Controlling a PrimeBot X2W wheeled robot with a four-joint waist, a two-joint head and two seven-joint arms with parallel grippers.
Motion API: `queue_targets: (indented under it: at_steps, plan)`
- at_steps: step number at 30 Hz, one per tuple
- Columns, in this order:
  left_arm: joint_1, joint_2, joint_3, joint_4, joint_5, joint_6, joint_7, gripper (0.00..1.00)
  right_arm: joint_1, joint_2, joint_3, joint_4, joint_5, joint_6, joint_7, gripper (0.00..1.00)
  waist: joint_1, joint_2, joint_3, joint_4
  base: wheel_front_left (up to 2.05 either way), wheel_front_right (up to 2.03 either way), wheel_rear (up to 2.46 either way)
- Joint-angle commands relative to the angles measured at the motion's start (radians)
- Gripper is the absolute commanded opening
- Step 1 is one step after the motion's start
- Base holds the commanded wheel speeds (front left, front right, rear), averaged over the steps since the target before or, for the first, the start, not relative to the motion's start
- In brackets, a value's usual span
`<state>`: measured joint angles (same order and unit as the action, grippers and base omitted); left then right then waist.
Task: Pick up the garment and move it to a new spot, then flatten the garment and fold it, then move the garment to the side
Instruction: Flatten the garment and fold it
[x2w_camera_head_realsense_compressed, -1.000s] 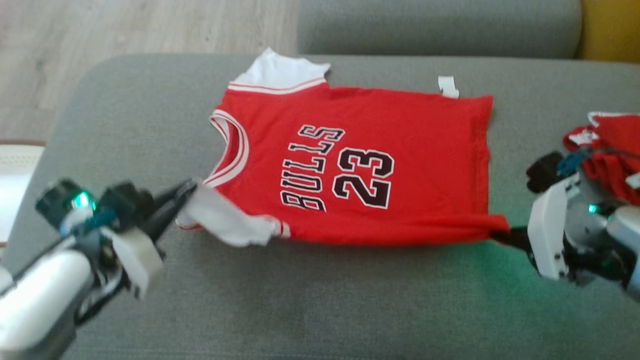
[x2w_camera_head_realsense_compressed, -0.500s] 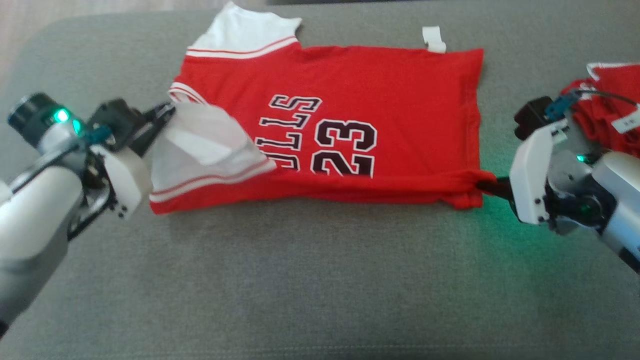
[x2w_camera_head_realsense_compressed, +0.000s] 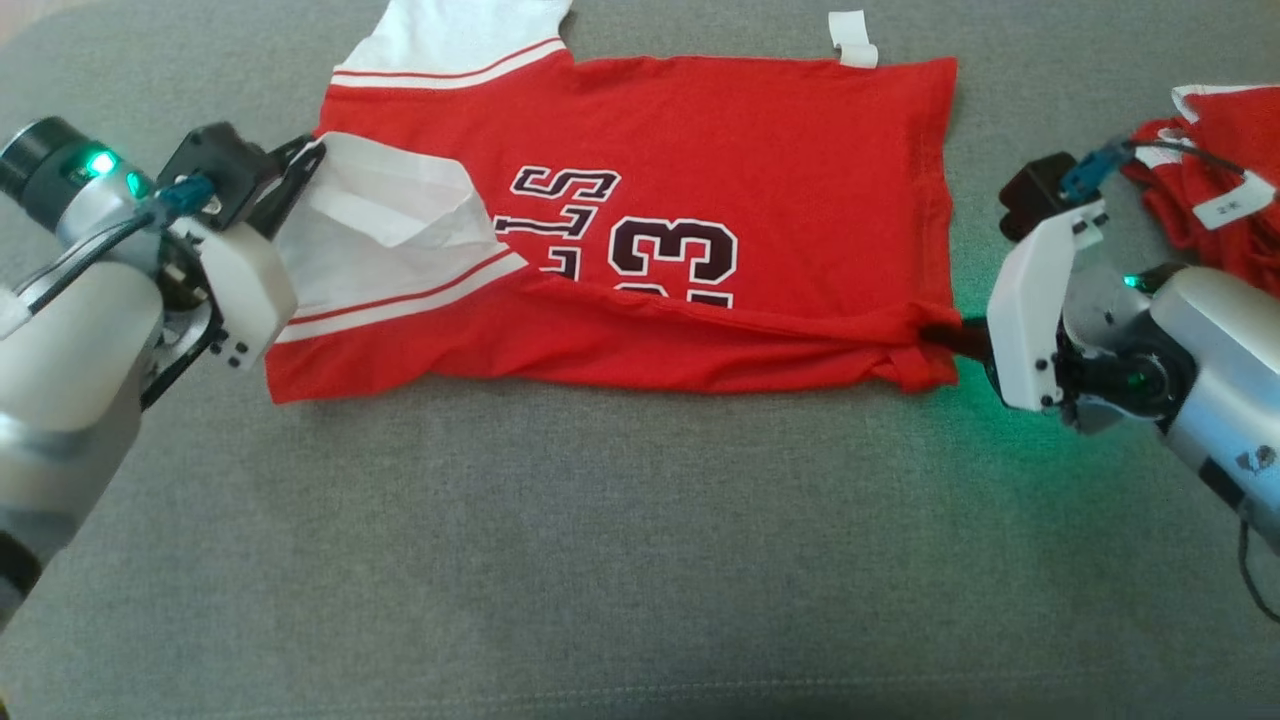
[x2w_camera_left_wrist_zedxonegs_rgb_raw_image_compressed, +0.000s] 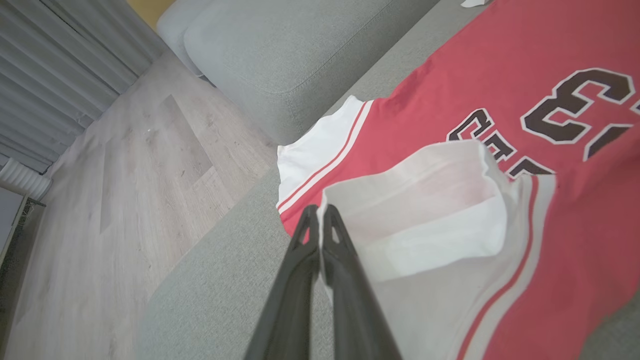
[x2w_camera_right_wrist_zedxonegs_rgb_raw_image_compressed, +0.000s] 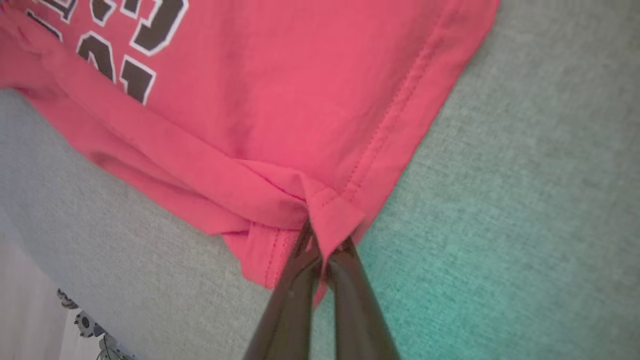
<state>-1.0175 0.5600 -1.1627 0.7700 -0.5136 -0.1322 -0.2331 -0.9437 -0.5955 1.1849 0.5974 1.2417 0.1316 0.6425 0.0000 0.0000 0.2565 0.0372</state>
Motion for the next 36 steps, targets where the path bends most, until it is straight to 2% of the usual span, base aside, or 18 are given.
queue_targets:
  at_steps: [1,2,3,4,7,10,13,17,20,23,25,28,31,36]
  plan:
    - [-0.073,0.025,0.026,0.015,-0.010,0.002,-0.013,0.00,-0.033,-0.001,-0.017,-0.009,0.007,-0.001,-0.028,0.12,0.0000,0.0000,0.006,-0.001,0.00,0.00,0.00]
    - [-0.083,0.019,0.026,0.033,-0.010,0.002,-0.016,0.00,-0.041,0.000,-0.019,-0.004,-0.005,-0.001,-0.052,0.98,0.0000,0.0000,0.010,-0.001,0.00,0.00,0.00]
    - [-0.094,0.011,0.032,0.053,-0.008,0.007,-0.019,0.33,-0.050,0.003,-0.021,0.004,-0.018,-0.001,-0.075,1.00,0.0000,0.0000,0.014,-0.001,0.00,0.00,0.00]
    - [-0.105,0.002,0.039,0.073,-0.005,0.022,-0.022,1.00,-0.057,0.007,-0.024,0.011,-0.027,-0.001,-0.098,1.00,0.0000,0.0000,0.017,-0.001,0.00,0.00,0.00]
    - [-0.124,-0.028,0.071,0.115,-0.005,0.067,-0.027,1.00,-0.075,0.023,-0.046,0.038,-0.032,-0.001,-0.160,1.00,0.0000,0.0000,0.020,0.000,0.00,0.00,0.00]
    - [-0.131,-0.050,0.134,0.088,-0.013,0.116,-0.028,1.00,-0.090,0.027,-0.064,0.057,-0.050,-0.001,-0.241,1.00,0.0000,0.0000,0.014,0.005,0.00,0.00,0.00]
    - [-0.106,-0.057,0.231,0.010,-0.022,0.175,-0.028,1.00,-0.093,0.025,-0.079,0.068,-0.094,-0.001,-0.372,1.00,0.0000,0.0000,0.001,0.012,0.00,0.00,0.00]
    - [-0.011,-0.068,0.412,-0.151,-0.032,0.258,-0.028,1.00,-0.062,0.033,-0.109,0.076,-0.142,-0.001,-0.571,1.00,0.0000,0.0000,-0.029,0.021,0.00,0.00,0.00]
    - [0.101,-0.088,0.541,-0.280,-0.019,0.297,-0.029,1.00,-0.020,0.043,-0.136,0.090,-0.179,-0.001,-0.710,1.00,0.0000,0.0000,-0.058,0.029,0.00,0.00,0.00]
    - [0.231,-0.124,0.644,-0.389,0.009,0.317,-0.029,1.00,0.036,0.068,-0.180,0.121,-0.204,-0.001,-0.832,1.00,0.0000,0.0000,-0.091,0.035,0.00,0.00,0.00]
    - [0.275,-0.138,0.672,-0.421,0.021,0.321,-0.029,1.00,0.055,0.076,-0.193,0.132,-0.222,-0.001,-0.858,1.00,0.0000,0.0000,-0.101,0.036,0.00,0.00,0.00]
    - [0.402,-0.187,0.749,-0.500,0.055,0.329,-0.029,1.00,0.117,0.117,-0.272,0.160,-0.257,-0.001,-0.898,1.00,0.0000,0.0000,-0.130,0.038,0.00,0.00,0.00]
    - [0.522,-0.237,0.819,-0.564,0.093,0.333,-0.029,1.00,0.186,0.161,-0.414,0.144,-0.333,-0.001,-0.903,1.00,0.0000,0.0000,-0.153,0.034,0.00,0.00,0.00]
    - [0.698,-0.317,0.916,-0.625,0.169,0.322,-0.029,1.00,0.388,0.256,-0.683,0.034,-0.559,-0.001,-0.904,1.00,0.0000,0.0000,-0.189,0.026,0.00,0.00,0.00]
